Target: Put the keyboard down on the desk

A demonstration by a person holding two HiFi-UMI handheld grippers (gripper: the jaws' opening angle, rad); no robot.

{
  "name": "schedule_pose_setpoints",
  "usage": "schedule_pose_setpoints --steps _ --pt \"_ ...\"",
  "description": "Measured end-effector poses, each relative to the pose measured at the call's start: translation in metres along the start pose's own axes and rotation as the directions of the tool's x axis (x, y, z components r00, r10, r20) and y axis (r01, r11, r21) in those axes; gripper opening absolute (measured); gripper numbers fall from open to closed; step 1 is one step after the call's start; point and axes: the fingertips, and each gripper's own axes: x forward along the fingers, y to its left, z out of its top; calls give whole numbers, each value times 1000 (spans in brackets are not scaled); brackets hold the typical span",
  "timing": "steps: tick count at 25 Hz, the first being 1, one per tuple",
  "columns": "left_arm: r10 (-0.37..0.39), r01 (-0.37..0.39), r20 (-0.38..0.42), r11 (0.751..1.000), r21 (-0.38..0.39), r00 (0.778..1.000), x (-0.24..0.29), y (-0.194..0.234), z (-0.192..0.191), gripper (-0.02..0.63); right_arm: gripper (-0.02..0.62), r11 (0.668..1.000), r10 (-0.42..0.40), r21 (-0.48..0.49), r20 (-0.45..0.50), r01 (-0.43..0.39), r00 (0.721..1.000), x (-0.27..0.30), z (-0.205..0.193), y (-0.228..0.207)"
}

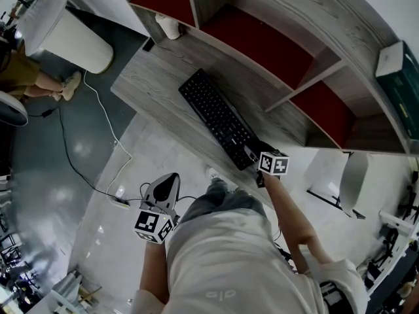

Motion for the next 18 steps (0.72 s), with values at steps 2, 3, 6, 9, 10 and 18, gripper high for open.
schedule_pose_setpoints --steps 2,3,6,9,10,18 --pt "-1 1 -1 1000 1 1000 0 -1 -1 15 339 1000 -13 -22 14 13 1000 0 -1 -1" --pt "-2 2 -2 1000 4 1000 0 -1 -1 15 339 999 -17 -33 21 18 1000 0 -1 -1" --pt "-4 4 -1 1000 8 1000 1 -3 -1 15 345 997 -21 -68 44 23 999 0 0 1" --pt "-4 4 2 1000 10 1000 0 -4 1 15 348 994 -22 -101 66 29 998 -1 3 5" --pt "-4 4 3 1000 11 1000 0 -4 1 15 351 993 -28 -110 70 35 997 -1 2 5" --pt "1 -1 6 1000 14 1000 0 -5 1 15 364 981 -54 -181 88 69 995 0 -1 4"
